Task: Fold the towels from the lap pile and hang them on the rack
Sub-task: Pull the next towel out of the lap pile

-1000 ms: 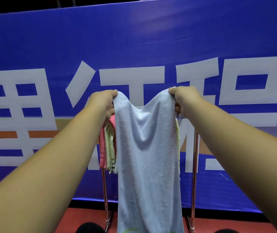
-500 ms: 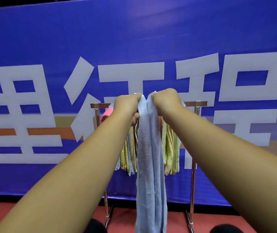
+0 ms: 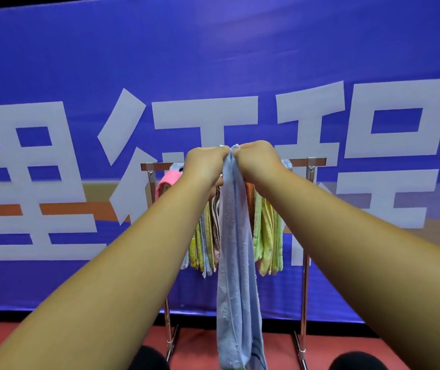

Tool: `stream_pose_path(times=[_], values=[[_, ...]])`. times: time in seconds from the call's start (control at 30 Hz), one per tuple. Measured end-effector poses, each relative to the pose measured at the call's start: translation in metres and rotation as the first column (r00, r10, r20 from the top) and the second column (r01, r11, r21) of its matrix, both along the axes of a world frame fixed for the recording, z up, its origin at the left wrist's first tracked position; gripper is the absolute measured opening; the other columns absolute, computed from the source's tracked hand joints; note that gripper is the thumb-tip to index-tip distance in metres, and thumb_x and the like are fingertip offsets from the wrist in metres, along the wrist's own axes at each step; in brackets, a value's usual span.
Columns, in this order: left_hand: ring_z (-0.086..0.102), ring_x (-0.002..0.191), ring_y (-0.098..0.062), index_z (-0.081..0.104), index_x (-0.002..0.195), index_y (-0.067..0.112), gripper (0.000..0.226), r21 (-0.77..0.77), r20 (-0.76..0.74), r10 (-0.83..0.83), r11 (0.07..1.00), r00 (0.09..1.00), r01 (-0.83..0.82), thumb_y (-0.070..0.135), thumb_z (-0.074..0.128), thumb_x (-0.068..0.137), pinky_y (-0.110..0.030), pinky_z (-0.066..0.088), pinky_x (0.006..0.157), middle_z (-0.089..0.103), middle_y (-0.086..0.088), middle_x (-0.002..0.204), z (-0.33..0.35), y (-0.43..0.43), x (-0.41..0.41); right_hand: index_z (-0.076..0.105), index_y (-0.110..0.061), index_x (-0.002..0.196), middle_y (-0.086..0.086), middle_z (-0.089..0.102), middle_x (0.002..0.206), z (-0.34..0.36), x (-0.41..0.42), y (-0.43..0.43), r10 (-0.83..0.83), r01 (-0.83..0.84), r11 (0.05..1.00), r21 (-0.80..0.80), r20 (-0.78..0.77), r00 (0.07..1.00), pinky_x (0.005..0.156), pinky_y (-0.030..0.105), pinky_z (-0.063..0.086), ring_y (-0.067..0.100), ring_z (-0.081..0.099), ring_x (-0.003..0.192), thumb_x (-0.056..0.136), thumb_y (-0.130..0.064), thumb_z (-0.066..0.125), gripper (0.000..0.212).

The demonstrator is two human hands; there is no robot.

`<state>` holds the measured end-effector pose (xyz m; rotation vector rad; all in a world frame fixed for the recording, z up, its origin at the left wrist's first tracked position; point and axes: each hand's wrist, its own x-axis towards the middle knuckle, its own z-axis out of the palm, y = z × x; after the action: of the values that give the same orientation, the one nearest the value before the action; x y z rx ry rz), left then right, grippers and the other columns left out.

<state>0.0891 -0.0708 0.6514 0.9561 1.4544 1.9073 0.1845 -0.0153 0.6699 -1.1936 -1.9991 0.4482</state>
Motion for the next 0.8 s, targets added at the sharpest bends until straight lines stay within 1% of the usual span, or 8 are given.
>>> stream_pose_path(times=[0.17, 0.27, 0.37, 0.53, 0.6, 0.67, 0.73, 0.8], values=[[0.080, 0.093, -0.033, 0.076, 0.112, 0.001, 0.021, -0.012, -0.025, -0.086, 0.996, 0.996, 0.086, 0.010, 0.070, 0.093, -0.054, 0.064, 0.090, 0.081, -0.018, 0.099, 0.000, -0.005, 0.003, 0.065, -0.007, 0.125, 0.003, 0.059, 0.087, -0.005, 0.008, -0.004, 0.106, -0.116, 0.991, -0.064, -0.146, 0.984, 0.095, 0.039, 0.054, 0.026, 0.063, 0.093, 0.115, -0.027, 0.040, 0.033], [0.080, 0.093, -0.034, 0.076, 0.109, -0.001, 0.019, 0.034, -0.004, -0.101, 0.994, 0.995, 0.101, 0.005, 0.067, 0.093, -0.057, 0.064, 0.088, 0.081, -0.019, 0.098, -0.001, -0.002, -0.003, 0.068, -0.014, 0.102, 0.009, 0.068, 0.099, -0.005, 0.005, -0.003, 0.144, -0.173, 0.980, -0.102, -0.246, 0.959, 0.098, 0.039, 0.053, 0.030, 0.069, 0.103, 0.114, -0.033, 0.044, 0.033], [0.080, 0.097, -0.033, 0.076, 0.111, -0.001, 0.023, 0.036, -0.027, -0.136, 0.990, 0.990, 0.137, 0.007, 0.065, 0.093, -0.056, 0.063, 0.091, 0.081, -0.018, 0.101, 0.001, -0.002, -0.004, 0.075, -0.011, 0.114, 0.015, 0.074, 0.111, -0.007, 0.010, -0.004, 0.155, -0.205, 0.969, -0.141, -0.303, 0.940, 0.103, 0.045, 0.055, 0.033, 0.071, 0.109, 0.113, -0.037, 0.046, 0.039], [0.079, 0.096, -0.026, 0.078, 0.119, 0.009, 0.026, -0.042, -0.344, -0.037, 0.999, 0.938, 0.023, 0.006, 0.062, 0.098, -0.038, 0.067, 0.075, 0.079, -0.012, 0.110, -0.004, -0.004, -0.004, 0.076, -0.018, 0.095, 0.015, 0.079, 0.110, -0.019, 0.015, -0.006, 0.193, -0.314, 0.933, -0.176, -0.492, 0.849, 0.096, 0.053, 0.062, 0.035, 0.076, 0.107, 0.092, -0.025, 0.068, 0.011], [0.080, 0.092, -0.028, 0.083, 0.103, 0.011, 0.027, -0.014, -0.390, 0.007, 1.000, 0.921, -0.014, -0.003, 0.061, 0.093, -0.041, 0.068, 0.071, 0.080, -0.013, 0.099, -0.009, -0.005, -0.007, 0.080, -0.015, 0.093, 0.011, 0.082, 0.096, -0.023, 0.014, -0.004, 0.195, -0.360, 0.903, -0.236, -0.523, 0.830, 0.092, 0.054, 0.064, 0.032, 0.080, 0.095, 0.078, -0.037, 0.077, 0.027], [0.079, 0.091, -0.029, 0.081, 0.092, 0.012, 0.022, 0.003, -0.436, 0.088, 0.995, 0.896, -0.096, -0.003, 0.065, 0.089, -0.046, 0.068, 0.070, 0.079, -0.012, 0.093, -0.014, -0.003, -0.013, 0.081, -0.010, 0.095, 0.013, 0.081, 0.089, -0.027, 0.014, -0.006, 0.208, -0.390, 0.883, -0.260, -0.529, 0.823, 0.089, 0.053, 0.065, 0.031, 0.081, 0.087, 0.076, -0.034, 0.079, 0.031], [0.078, 0.092, -0.024, 0.077, 0.092, 0.017, 0.008, 0.020, -0.521, 0.140, 0.988, 0.842, -0.151, 0.011, 0.078, 0.087, -0.046, 0.068, 0.074, 0.078, -0.004, 0.094, -0.018, 0.000, -0.019, 0.081, -0.006, 0.095, 0.022, 0.079, 0.092, -0.030, 0.014, -0.005, 0.193, -0.371, 0.891, -0.263, -0.521, 0.832, 0.086, 0.057, 0.065, 0.036, 0.080, 0.088, 0.081, -0.028, 0.077, 0.026], [0.074, 0.098, -0.017, 0.075, 0.104, 0.020, 0.024, 0.028, -0.608, 0.155, 0.984, 0.779, -0.174, 0.029, 0.087, 0.085, -0.045, 0.065, 0.083, 0.076, 0.004, 0.104, -0.022, -0.001, -0.025, 0.079, -0.001, 0.101, 0.028, 0.077, 0.100, -0.035, 0.016, -0.006, 0.188, -0.378, 0.886, -0.267, -0.538, 0.821, 0.087, 0.060, 0.063, 0.040, 0.078, 0.091, 0.090, -0.025, 0.072, 0.027]])
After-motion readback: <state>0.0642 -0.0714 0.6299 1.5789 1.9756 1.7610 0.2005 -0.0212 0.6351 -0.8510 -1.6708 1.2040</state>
